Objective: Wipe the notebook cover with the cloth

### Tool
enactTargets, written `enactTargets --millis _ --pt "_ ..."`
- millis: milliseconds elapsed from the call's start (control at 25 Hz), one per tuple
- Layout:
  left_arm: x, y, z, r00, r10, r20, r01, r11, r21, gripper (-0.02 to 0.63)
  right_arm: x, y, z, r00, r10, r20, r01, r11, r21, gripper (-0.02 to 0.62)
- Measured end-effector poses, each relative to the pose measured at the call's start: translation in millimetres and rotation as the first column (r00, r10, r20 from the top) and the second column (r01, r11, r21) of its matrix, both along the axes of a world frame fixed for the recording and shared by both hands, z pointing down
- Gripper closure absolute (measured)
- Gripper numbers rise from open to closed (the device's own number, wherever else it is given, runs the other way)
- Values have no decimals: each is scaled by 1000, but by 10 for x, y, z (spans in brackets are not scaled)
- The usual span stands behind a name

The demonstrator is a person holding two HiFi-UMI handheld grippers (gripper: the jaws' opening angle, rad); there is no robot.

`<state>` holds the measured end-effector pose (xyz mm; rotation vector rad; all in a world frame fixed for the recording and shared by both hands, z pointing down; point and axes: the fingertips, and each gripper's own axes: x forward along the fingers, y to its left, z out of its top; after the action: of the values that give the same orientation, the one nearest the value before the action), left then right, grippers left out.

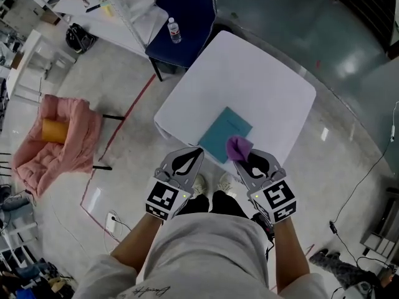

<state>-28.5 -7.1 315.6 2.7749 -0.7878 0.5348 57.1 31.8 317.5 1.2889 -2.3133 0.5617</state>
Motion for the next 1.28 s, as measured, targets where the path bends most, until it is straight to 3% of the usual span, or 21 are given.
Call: enactTargets --millis 200,640,880,1280 --pt "-20 53 -30 999 -29 -24 28 999 -24 606 -9 43 -106 1000 -9 27 9 1000 18 484" --pt "-89 -55 -213 997 -75 -15 75 997 15 606 -45 -58 -289 996 -5 84 -1 998 62 485" --pt "-87 -74 -240 992 -108 -63 106 994 -29 606 -42 -48 -264 995 -23 102 18 999 51 488" --pt "-26 -38 -239 994 -91 -58 89 995 -36 606 -51 -32 -260 994 -23 111 18 999 49 486"
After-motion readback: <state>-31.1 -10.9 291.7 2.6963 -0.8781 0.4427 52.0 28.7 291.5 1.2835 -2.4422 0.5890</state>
